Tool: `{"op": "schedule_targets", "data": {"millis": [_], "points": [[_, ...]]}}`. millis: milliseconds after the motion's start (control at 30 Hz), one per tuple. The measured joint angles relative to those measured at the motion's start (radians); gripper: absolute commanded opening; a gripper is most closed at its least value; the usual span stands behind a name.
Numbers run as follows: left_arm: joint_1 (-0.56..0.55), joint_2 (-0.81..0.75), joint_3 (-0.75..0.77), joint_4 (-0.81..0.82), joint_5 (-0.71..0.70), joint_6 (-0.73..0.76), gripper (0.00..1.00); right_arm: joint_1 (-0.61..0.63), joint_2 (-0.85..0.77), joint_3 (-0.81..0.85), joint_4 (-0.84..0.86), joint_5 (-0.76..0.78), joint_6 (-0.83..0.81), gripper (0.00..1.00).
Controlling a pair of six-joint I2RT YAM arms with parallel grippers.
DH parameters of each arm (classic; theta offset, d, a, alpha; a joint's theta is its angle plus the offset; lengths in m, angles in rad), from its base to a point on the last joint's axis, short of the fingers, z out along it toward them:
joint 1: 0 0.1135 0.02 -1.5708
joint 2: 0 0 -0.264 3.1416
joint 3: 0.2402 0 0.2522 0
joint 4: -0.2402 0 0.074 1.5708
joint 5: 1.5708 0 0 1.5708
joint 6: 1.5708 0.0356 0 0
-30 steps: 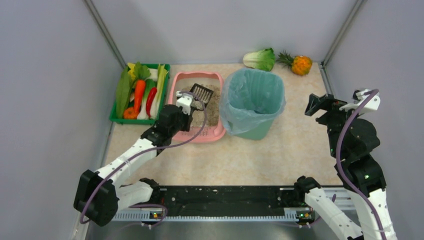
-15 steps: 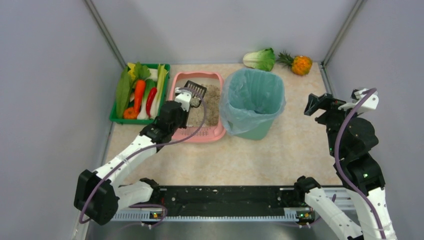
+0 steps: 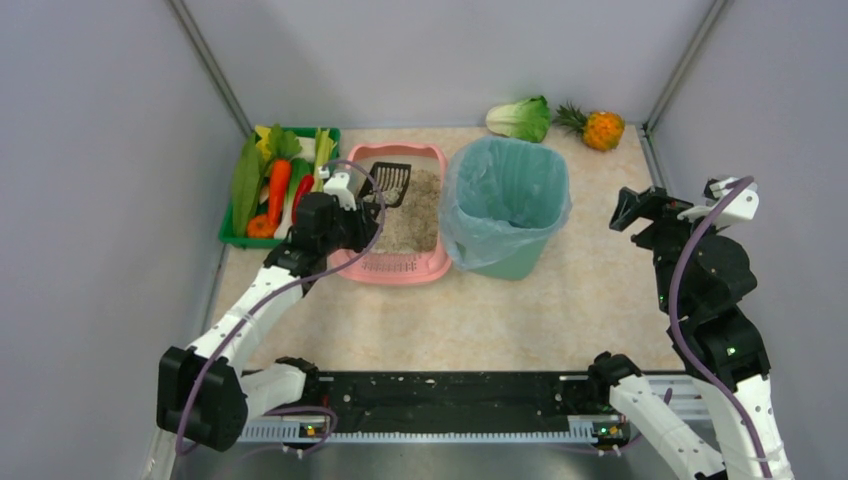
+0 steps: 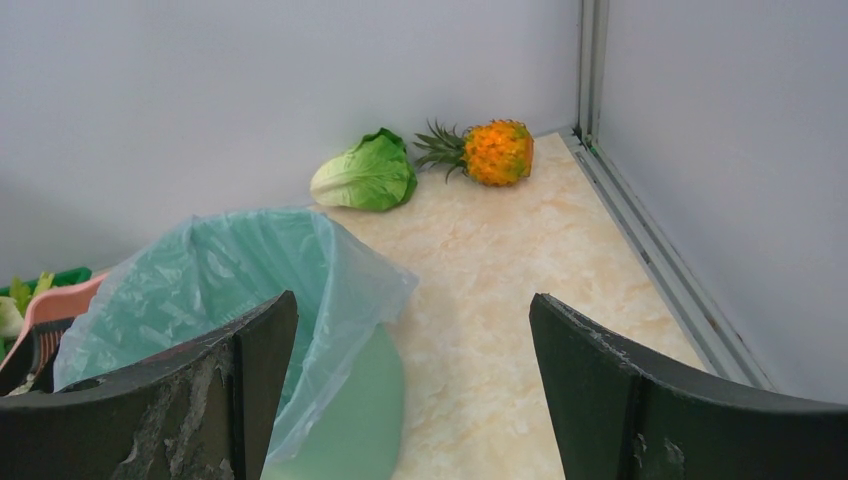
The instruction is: Clean the litter box
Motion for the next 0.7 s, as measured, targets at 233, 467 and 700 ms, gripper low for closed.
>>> {"op": "schedule_targets", "data": {"millis": [233, 467, 700], "points": [[0.06, 0.015, 0.0, -0.017, 0.12, -0.068, 0.0, 0.0, 0.0, 0.0, 0.0, 0.0, 0.0, 0.87], [0.095, 0.065, 0.039, -0.056, 0.205, -0.072, 0.0, 0.0, -0.001, 0.0, 0.0, 0.0, 0.001, 0.87], [0.09, 0.153, 0.166, -0.232, 0.226, -0.005, 0.0, 0.0, -0.003, 0.0, -0.001, 0.0, 0.001, 0.87]]}}
